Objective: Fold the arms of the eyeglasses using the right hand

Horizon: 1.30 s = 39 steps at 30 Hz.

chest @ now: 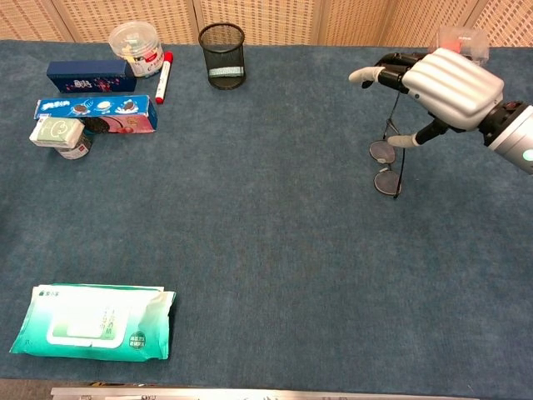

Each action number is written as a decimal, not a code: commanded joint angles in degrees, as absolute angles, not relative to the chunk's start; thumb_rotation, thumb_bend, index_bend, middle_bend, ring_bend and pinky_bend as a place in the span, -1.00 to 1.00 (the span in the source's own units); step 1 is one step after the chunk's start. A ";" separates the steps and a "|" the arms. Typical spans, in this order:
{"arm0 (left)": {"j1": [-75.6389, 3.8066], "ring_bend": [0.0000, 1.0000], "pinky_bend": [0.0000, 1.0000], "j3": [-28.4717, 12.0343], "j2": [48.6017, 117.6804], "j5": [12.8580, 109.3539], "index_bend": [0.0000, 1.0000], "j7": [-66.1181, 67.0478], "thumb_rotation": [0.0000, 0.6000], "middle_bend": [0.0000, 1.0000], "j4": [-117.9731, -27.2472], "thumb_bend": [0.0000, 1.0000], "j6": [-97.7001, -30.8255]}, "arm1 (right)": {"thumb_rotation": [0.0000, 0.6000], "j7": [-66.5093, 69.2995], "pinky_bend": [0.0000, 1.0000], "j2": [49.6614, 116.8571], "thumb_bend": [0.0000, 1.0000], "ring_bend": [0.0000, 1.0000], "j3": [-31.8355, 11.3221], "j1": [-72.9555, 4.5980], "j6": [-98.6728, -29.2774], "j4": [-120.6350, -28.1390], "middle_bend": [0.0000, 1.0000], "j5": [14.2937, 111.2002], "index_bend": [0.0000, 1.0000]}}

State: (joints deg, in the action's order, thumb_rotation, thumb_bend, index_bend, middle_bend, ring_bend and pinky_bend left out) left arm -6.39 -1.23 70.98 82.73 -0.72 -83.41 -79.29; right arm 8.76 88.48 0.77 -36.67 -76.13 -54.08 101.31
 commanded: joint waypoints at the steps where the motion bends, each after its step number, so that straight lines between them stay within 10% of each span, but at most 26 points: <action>1: -6.41 -0.48 -0.11 -1.25 70.97 82.70 -0.16 -0.64 1.00 -0.44 -83.46 -0.65 -79.28 | 1.00 8.52 -0.33 89.60 -0.69 -0.64 1.24 -37.22 -79.60 -50.19 -0.41 103.82 -0.63; 39: -6.32 -0.48 -0.10 -1.05 71.04 82.30 -0.16 -0.39 1.00 -0.44 -83.61 -0.65 -78.83 | 1.00 13.64 -0.33 97.80 -0.67 -0.64 5.14 -37.80 -82.38 -30.88 -0.41 104.59 -0.63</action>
State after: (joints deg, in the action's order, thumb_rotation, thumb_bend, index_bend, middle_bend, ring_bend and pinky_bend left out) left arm -6.34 -1.07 71.04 82.29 -0.40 -83.59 -78.80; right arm 13.52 97.68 5.05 -37.82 -82.54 -31.03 104.71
